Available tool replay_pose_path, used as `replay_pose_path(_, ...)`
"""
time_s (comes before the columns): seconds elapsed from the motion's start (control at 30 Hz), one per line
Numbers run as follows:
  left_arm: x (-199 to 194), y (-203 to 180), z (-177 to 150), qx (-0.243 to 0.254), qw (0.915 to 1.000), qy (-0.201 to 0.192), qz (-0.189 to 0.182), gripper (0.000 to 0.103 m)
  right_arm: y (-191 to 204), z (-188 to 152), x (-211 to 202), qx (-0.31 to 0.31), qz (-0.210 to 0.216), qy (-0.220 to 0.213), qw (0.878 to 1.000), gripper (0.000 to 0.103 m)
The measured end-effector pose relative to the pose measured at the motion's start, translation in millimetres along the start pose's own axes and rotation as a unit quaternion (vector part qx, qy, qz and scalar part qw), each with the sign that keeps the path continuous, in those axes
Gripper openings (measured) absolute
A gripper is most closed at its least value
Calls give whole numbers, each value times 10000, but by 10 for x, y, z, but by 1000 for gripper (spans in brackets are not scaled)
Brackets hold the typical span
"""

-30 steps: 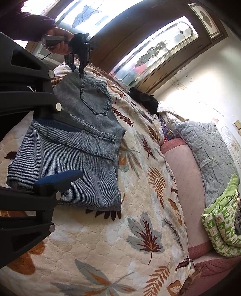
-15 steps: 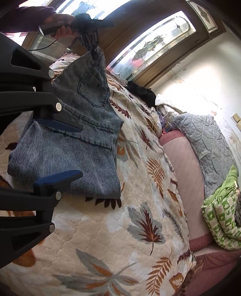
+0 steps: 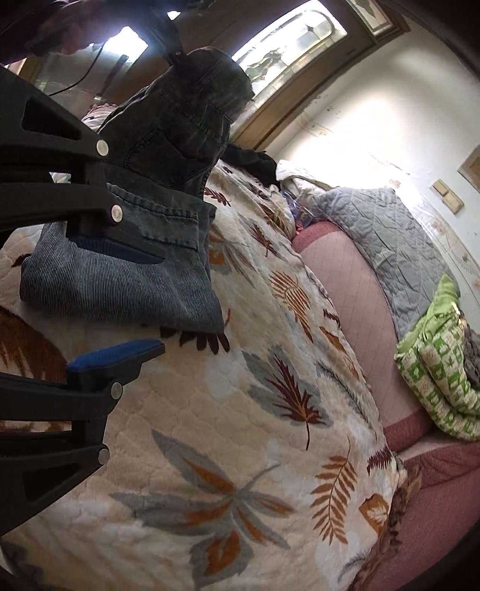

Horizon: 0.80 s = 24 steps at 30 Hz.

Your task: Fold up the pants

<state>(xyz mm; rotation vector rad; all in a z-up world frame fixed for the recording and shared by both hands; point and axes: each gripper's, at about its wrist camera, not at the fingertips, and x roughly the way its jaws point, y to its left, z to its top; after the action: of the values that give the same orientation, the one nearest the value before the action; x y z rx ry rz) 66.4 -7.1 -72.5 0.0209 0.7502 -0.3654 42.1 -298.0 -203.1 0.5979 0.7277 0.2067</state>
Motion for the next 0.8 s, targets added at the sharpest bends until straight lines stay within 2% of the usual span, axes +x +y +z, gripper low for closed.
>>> replay_pose_path(0.13,425,-524,-222,128,9984,344,-433,11,-105,31,-73,210,0,-90,9997,46)
replay_pose_path(0.2,792,-770,-451,248,9944,820,-626,11,-146,40,-91,240,-61,-99,9996,46)
replay_pose_path(0.3,1090,-979,-748,416,9821,1541,-1000,10,-205,44,-108,311,-117,-89,9994,46)
replay_pose_path(0.37,1024,-995,-773,589,9816,1512,-1011,10,-234,44,-107,380,-55,-45,9993,46)
replay_pose_path(0.43,805,-930,-681,652,9827,1296,-1156,10,-248,55,-94,461,111,-7,9989,46)
replay_pose_path(0.47,630,-870,-609,703,9843,1065,-1222,10,-243,58,-85,499,209,15,9985,46)
replay_pose_path(0.53,362,-715,-465,812,9883,679,-1102,11,-206,69,-36,576,529,92,9969,46)
replay_pose_path(0.63,110,-395,-332,817,9946,320,-552,16,-75,60,117,632,1137,387,9907,60)
replay_pose_path(0.73,169,47,-262,516,9974,444,216,18,55,31,307,621,1231,634,9884,60)
replay_pose_path(0.8,302,353,-269,245,9963,671,481,18,133,50,433,570,1233,754,9879,60)
